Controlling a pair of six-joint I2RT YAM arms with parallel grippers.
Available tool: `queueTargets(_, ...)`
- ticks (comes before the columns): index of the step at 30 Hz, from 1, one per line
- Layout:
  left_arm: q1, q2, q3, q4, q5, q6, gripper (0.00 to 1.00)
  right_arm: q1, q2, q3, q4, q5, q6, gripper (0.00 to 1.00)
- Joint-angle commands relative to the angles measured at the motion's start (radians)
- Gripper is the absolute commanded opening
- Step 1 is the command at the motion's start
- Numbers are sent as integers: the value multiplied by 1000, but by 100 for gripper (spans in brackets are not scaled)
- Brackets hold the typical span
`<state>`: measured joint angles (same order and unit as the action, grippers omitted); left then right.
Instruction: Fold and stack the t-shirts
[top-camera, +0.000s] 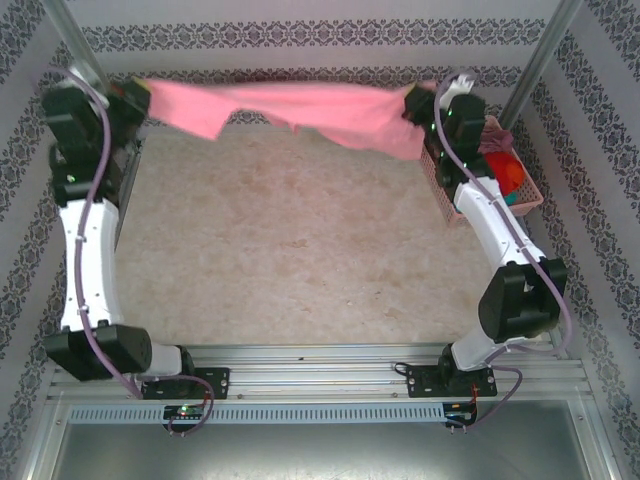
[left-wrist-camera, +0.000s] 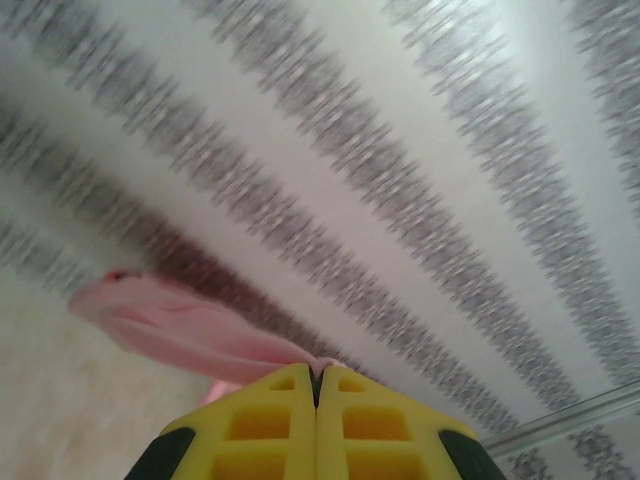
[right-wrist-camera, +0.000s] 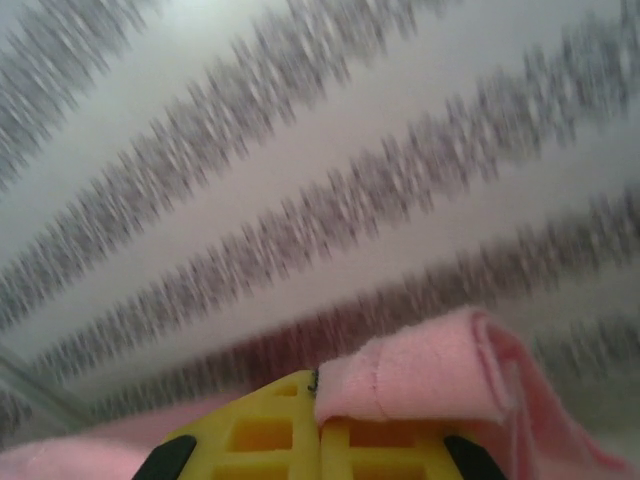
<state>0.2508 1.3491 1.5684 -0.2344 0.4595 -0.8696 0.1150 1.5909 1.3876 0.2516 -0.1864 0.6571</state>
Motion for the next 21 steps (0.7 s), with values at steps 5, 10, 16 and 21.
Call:
queueTargets(5, 9, -247, -620, 4, -20, -42, 0, 61, -55, -422, 5, -100, 98, 0)
queueTargets(10, 13, -277, -818, -87, -35, 17, 0, 102, 8, -559, -68, -74, 127, 1)
queueTargets(16, 17, -263, -897, -137, -93, 68, 0, 92, 64, -593, -77, -11, 136, 3)
queueTargets(21, 21, -290, -922, -189, -134, 90, 0, 88, 72, -576, -86, -3, 110, 25)
